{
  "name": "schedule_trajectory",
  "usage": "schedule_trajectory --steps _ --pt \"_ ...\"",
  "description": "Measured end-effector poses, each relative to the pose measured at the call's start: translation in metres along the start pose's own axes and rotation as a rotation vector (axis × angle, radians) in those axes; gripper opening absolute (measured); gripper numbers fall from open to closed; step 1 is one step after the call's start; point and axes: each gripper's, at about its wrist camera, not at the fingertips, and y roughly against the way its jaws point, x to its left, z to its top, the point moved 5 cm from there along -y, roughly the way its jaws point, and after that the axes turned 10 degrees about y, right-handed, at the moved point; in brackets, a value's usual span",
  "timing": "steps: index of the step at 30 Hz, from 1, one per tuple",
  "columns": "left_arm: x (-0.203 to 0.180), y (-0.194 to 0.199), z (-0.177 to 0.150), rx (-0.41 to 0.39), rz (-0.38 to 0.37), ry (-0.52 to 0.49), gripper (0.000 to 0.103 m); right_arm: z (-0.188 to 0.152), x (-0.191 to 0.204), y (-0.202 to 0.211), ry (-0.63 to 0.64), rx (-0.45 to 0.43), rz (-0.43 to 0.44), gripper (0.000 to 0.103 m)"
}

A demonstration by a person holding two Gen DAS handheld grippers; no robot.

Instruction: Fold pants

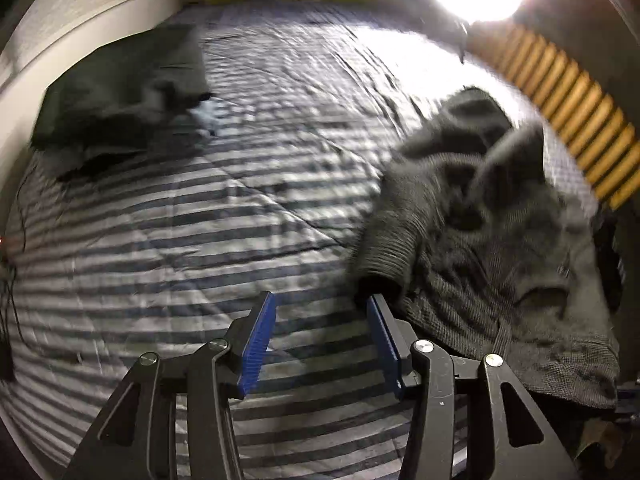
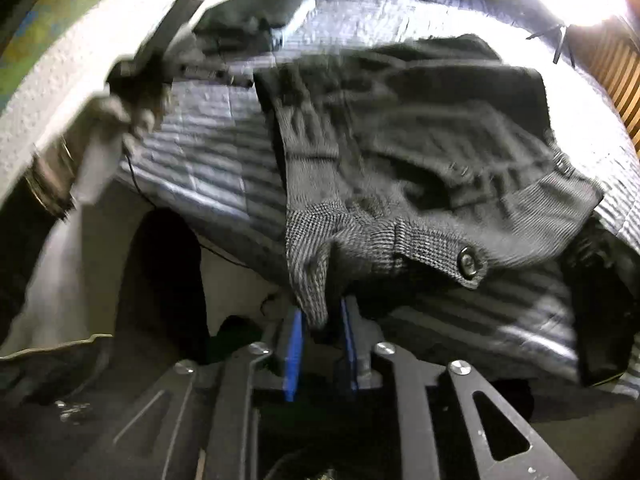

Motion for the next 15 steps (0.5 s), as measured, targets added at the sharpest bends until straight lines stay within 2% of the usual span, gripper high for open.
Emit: schedule_trajectory --steps 1,4,8,12,15 --pt "0.005 0.003 0.001 -0.007 -0.018 0.03 0.051 0.0 -0.003 0.01 -0.012 -0.02 0.005 0.021" --pt "0.018 0.001 0.001 -0.008 -0.057 0.1 0.052 0.014 -0.022 0.032 -0.086 -0.089 -0.017 0.039" --pt "0.009 -0.006 -0.006 0.003 -0.084 0.109 0.061 0.022 -0.073 0.053 -0.205 -0.188 -0.099 0.042" --pt "-0.004 -0.019 -0.015 0.031 -0.134 0.169 0.062 0.025 -0.14 0.062 -0.269 -0.214 -0.241 0.047" --pt "-0.022 -0.019 -0.03 0.043 -0.172 0.199 0.062 0.03 -0.204 0.045 -0.329 -0.188 -0.335 0.05"
